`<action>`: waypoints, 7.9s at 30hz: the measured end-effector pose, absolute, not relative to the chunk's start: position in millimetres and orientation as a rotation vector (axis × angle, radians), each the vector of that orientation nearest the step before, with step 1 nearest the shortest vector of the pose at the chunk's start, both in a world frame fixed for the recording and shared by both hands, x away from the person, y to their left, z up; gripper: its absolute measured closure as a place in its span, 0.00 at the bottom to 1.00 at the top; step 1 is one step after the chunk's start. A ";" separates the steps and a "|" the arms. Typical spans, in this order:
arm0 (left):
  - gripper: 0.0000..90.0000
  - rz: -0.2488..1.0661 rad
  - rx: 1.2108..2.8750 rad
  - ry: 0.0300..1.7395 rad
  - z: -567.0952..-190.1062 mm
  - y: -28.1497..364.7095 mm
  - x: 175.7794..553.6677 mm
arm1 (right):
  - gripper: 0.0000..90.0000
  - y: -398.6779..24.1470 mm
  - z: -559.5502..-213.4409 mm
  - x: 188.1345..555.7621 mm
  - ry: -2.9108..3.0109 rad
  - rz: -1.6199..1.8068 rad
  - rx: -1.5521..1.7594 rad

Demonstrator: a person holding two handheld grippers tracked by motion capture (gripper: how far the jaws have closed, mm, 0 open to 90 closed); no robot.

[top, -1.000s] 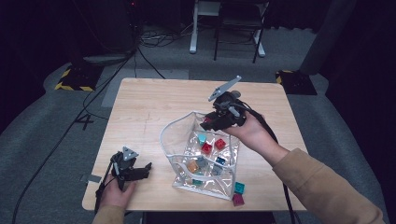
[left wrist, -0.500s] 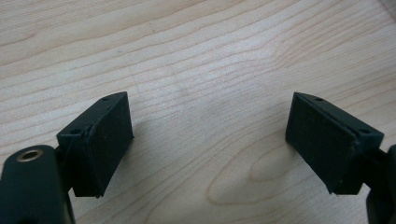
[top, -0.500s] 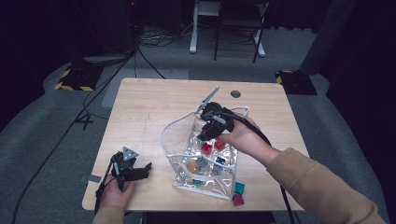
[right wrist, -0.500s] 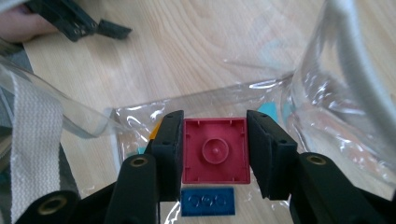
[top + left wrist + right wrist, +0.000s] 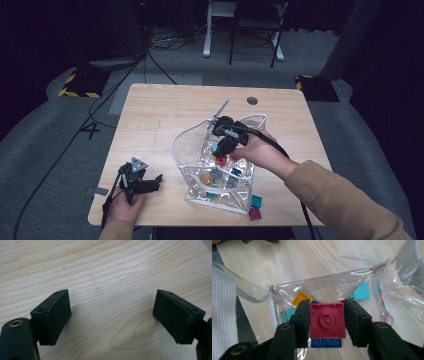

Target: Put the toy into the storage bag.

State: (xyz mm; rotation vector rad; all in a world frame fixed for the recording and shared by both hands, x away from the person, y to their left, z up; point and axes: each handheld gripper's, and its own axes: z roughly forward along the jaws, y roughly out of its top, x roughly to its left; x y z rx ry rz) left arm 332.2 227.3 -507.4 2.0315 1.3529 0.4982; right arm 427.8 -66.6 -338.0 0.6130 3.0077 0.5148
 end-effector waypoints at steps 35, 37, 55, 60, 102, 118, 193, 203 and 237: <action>0.17 0.498 2.031 1.353 -507.4 227.2 332.2 | 0.46 -229.2 -302.8 351.6 2.604 1.206 0.793; 0.17 0.498 2.031 1.353 -507.4 227.2 332.2 | 0.46 -234.0 -309.2 348.0 2.604 1.204 0.805; 0.17 0.498 2.031 1.353 -507.4 227.2 332.2 | 0.43 -237.8 -401.5 327.5 2.696 1.079 0.912; 0.17 0.498 2.032 1.353 -507.4 227.2 332.2 | 0.43 -230.3 -424.6 324.7 2.740 1.042 0.915; 0.17 0.499 2.032 1.353 -507.4 227.2 332.2 | 0.65 -235.5 -434.7 329.4 2.758 0.958 0.937; 0.17 0.498 2.031 1.353 -507.4 227.2 332.2 | 0.65 -237.9 -355.7 339.2 2.724 1.073 0.864; 0.17 0.498 2.031 1.353 -507.4 227.3 332.2 | 0.65 -76.6 -307.5 429.4 2.890 0.758 0.632; 0.17 0.498 2.032 1.353 -507.4 227.3 332.2 | 0.65 -69.5 -324.5 427.9 2.936 0.637 0.630; 0.17 0.498 2.032 1.353 -507.4 227.2 332.2 | 0.53 -115.5 -302.4 404.6 2.797 0.982 0.641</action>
